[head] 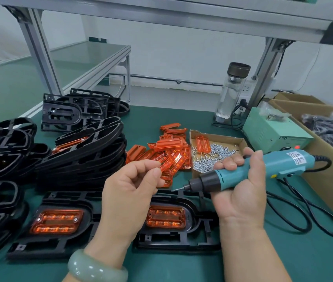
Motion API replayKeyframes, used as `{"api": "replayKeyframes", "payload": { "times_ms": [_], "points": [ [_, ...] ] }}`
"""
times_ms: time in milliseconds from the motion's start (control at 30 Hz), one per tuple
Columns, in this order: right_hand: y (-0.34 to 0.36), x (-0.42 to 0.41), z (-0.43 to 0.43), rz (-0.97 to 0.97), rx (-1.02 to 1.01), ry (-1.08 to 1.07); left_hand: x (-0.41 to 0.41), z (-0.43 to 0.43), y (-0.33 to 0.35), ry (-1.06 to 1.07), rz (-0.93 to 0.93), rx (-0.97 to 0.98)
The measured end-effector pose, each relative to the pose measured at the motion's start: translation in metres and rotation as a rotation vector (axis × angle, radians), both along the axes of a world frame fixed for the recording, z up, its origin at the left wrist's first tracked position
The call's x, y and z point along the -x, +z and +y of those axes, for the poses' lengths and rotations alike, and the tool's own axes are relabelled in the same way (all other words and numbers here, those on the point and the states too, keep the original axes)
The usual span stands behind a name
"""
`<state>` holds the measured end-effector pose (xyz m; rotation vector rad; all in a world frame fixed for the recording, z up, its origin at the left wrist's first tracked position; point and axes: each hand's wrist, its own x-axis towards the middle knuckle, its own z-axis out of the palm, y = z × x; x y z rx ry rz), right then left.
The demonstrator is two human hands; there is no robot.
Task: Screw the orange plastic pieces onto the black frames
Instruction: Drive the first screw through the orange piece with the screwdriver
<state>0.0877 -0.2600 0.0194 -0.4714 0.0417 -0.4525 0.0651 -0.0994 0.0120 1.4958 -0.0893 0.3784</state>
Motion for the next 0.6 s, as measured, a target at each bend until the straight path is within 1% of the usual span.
{"api": "replayKeyframes", "payload": {
  "times_ms": [167, 267, 600],
  "points": [
    [0.000, 0.000, -0.006, -0.017, 0.022, 0.007, 0.002, 0.000, 0.001, -0.033, 0.009, 0.049],
    [0.001, 0.000, -0.009, -0.027, 0.001, 0.009, 0.003, 0.001, 0.005, -0.065, 0.011, 0.095],
    [0.001, 0.000, -0.009, 0.002, -0.042, 0.010, 0.005, -0.001, 0.010, -0.109, 0.182, 0.158]
  ]
}}
